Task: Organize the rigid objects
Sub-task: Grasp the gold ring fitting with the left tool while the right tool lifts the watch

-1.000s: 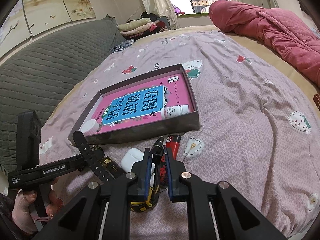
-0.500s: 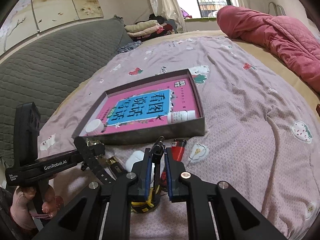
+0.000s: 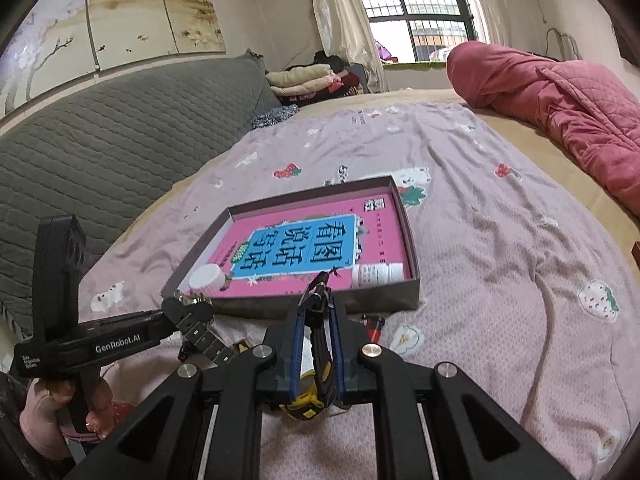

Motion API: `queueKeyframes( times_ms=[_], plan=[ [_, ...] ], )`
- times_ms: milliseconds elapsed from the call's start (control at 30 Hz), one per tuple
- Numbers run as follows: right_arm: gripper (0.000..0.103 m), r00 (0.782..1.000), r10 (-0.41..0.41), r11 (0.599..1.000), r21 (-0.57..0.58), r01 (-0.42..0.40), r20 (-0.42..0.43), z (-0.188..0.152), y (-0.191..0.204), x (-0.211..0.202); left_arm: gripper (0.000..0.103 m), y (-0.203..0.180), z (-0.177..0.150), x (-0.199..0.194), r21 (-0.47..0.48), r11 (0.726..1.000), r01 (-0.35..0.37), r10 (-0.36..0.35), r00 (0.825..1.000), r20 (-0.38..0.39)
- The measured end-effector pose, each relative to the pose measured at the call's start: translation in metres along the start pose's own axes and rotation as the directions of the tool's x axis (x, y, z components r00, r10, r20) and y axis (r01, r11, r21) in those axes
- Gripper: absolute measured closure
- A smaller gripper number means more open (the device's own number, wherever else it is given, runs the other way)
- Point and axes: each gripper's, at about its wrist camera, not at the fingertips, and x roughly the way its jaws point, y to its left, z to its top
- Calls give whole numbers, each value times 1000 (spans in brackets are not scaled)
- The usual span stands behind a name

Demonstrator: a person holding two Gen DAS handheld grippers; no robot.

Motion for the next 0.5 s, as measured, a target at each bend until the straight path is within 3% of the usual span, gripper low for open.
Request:
queueKeyframes(
  times_ms=[500],
  plan=[
    [90, 997, -4, 1000, -1, 4, 77, 22, -7, 0, 94, -4, 16, -11, 8, 1000, -5, 4, 999, 37]
  ],
)
